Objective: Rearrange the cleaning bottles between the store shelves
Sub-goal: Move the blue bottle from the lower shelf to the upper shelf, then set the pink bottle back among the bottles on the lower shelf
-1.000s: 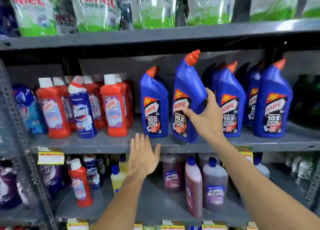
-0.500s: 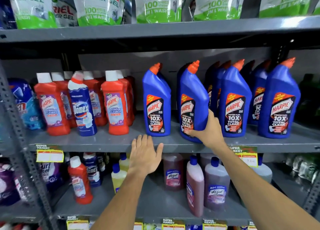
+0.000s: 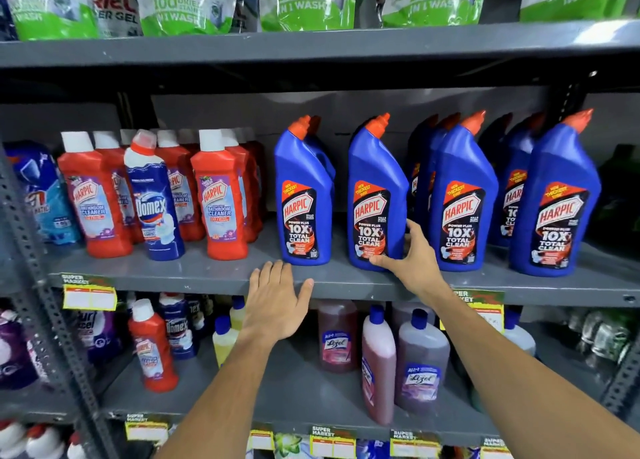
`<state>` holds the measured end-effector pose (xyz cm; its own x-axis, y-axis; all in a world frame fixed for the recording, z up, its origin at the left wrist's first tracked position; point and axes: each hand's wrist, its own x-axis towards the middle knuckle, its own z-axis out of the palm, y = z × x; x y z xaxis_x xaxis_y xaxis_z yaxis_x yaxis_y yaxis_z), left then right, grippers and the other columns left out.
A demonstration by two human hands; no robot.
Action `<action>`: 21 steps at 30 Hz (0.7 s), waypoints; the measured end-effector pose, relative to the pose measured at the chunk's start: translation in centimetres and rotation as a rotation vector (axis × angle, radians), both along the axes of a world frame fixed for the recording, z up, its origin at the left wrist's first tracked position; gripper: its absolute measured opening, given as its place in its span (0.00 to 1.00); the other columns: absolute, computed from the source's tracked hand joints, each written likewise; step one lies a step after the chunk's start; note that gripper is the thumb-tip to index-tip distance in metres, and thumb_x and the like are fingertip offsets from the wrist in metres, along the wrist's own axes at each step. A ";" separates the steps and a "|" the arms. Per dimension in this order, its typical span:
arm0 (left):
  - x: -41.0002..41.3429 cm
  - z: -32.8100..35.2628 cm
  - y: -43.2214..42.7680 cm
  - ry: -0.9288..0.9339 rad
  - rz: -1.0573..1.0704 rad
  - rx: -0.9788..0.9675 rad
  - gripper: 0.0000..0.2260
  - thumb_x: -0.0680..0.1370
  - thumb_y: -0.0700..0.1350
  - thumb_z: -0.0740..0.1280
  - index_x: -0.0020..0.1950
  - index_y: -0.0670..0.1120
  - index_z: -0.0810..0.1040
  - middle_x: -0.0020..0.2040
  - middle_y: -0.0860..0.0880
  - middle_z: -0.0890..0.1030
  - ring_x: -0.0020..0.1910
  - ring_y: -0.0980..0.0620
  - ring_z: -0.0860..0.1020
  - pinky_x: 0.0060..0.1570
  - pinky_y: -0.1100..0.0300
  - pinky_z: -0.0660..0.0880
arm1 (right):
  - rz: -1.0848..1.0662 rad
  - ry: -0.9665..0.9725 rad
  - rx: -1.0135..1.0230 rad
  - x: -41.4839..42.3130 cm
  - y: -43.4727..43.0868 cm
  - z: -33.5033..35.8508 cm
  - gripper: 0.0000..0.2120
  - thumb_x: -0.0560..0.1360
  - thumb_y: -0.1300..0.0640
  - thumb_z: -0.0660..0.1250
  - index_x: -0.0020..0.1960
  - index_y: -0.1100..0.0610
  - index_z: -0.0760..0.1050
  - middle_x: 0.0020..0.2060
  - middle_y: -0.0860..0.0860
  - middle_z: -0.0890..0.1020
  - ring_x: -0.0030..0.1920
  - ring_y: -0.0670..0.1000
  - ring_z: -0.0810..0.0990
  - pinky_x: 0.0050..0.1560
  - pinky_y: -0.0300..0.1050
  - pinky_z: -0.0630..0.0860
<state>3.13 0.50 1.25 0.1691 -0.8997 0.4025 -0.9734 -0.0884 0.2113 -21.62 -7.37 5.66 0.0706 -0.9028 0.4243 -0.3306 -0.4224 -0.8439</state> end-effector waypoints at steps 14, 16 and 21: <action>0.0 -0.1 0.1 0.005 -0.003 -0.014 0.32 0.82 0.62 0.47 0.78 0.41 0.60 0.79 0.43 0.62 0.78 0.45 0.56 0.78 0.48 0.46 | -0.036 0.020 -0.070 0.4 0.6 -0.3 0.40 0.69 0.59 0.81 0.76 0.56 0.65 0.65 0.53 0.80 0.64 0.53 0.80 0.67 0.53 0.77; 0.0 -0.2 0.1 -0.005 -0.002 -0.039 0.32 0.82 0.62 0.47 0.78 0.41 0.59 0.79 0.43 0.62 0.79 0.45 0.55 0.78 0.47 0.46 | -0.060 -0.006 -0.111 0.6 1.2 -0.5 0.39 0.70 0.59 0.80 0.75 0.56 0.65 0.66 0.52 0.79 0.67 0.53 0.78 0.68 0.56 0.76; -0.2 -2.4 0.8 0.015 -0.056 -0.243 0.33 0.82 0.62 0.46 0.81 0.43 0.51 0.82 0.46 0.51 0.81 0.49 0.43 0.79 0.49 0.42 | -0.192 -0.119 -0.239 1.7 4.4 -3.8 0.37 0.73 0.55 0.78 0.77 0.56 0.66 0.66 0.38 0.72 0.69 0.43 0.72 0.72 0.48 0.72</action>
<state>2.94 1.31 -1.18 0.1296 -0.7850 0.6058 -0.9719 0.0205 0.2345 -19.92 -2.95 1.85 -0.1545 -0.7689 0.6204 -0.3281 -0.5524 -0.7663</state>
